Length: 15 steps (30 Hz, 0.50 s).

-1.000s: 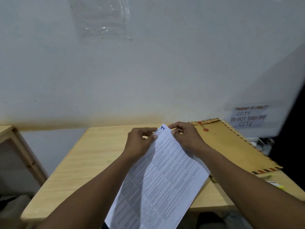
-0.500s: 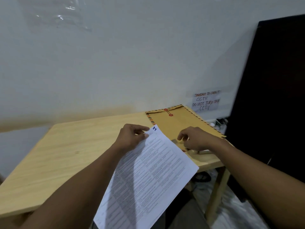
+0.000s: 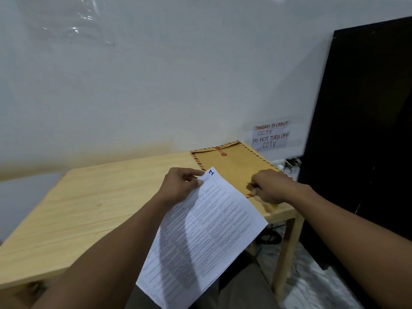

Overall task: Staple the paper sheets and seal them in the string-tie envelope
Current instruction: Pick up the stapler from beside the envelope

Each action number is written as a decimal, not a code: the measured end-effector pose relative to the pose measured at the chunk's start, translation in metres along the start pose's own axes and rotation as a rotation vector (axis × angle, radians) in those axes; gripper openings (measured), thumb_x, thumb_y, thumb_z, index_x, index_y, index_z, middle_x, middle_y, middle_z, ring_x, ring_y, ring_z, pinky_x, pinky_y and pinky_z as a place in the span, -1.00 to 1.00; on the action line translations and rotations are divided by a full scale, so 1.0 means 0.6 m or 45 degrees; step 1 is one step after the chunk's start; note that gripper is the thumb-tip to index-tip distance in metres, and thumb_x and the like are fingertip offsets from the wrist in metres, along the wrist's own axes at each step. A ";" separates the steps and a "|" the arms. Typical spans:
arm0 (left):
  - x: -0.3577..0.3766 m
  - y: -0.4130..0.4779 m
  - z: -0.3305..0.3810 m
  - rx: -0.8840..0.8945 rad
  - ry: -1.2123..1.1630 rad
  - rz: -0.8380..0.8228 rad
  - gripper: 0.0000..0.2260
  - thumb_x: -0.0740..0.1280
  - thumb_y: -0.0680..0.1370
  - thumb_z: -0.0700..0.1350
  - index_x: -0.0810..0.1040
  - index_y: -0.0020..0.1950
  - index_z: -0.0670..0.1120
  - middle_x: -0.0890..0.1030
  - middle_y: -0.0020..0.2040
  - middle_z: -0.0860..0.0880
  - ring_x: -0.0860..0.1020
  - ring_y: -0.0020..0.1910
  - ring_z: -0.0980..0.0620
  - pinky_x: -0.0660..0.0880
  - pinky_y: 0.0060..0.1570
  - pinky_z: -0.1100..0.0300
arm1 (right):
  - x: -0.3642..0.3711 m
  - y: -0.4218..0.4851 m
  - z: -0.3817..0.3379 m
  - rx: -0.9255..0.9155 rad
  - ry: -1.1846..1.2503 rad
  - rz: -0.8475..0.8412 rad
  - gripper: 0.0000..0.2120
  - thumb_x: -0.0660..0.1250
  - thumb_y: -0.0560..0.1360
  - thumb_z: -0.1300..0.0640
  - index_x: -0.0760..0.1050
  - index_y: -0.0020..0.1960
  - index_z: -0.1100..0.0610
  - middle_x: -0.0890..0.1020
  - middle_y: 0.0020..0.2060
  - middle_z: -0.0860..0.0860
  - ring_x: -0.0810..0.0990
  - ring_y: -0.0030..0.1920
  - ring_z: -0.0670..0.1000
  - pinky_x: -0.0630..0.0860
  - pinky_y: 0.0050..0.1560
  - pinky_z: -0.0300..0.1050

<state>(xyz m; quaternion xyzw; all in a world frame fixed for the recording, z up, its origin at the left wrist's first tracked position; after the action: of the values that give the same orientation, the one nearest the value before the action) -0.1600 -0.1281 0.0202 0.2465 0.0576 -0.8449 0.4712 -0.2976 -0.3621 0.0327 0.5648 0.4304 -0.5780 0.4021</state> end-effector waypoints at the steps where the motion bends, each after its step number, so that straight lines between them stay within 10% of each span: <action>1: -0.006 -0.001 0.003 0.011 -0.011 0.008 -0.77 0.51 0.52 -0.13 0.73 0.18 0.03 0.74 -0.04 -0.06 0.69 0.00 -0.05 0.61 0.05 0.00 | -0.012 0.005 -0.007 0.006 0.207 0.041 -0.79 0.20 0.64 -0.02 0.50 0.08 0.10 0.62 0.03 0.09 0.54 -0.01 0.10 0.45 -0.06 -0.01; 8: -0.067 -0.009 0.009 0.057 -0.102 0.137 -0.80 0.50 0.53 -0.11 0.74 0.14 0.05 0.74 -0.05 -0.06 0.70 -0.07 0.02 0.61 0.06 -0.02 | -0.068 0.067 -0.103 0.252 1.796 0.148 -0.74 0.10 0.69 0.02 0.39 0.28 0.14 0.65 0.11 0.18 0.72 -0.06 0.16 0.66 -0.22 0.03; 15: -0.130 -0.024 -0.016 0.051 -0.110 0.257 -0.80 0.51 0.51 -0.10 0.74 0.13 0.06 0.74 -0.06 -0.09 0.71 -0.03 -0.06 0.60 0.03 0.01 | -0.092 0.122 -0.186 0.272 2.273 -0.150 -0.80 0.26 0.64 0.12 0.44 0.07 0.28 0.61 -0.03 0.25 0.70 -0.11 0.27 0.67 -0.13 0.11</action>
<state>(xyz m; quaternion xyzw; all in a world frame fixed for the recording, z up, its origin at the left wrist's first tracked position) -0.1349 -0.0573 0.0467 0.2239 -0.0049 -0.8041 0.5507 -0.1914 -0.2793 0.0855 0.8150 0.5546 0.0192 -0.1668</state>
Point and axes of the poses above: each hand's wrist, its own y-axis towards the middle knuckle, its own x-axis out of the palm, z = x × y, the point moved 1 cm from there along y, towards the middle knuckle
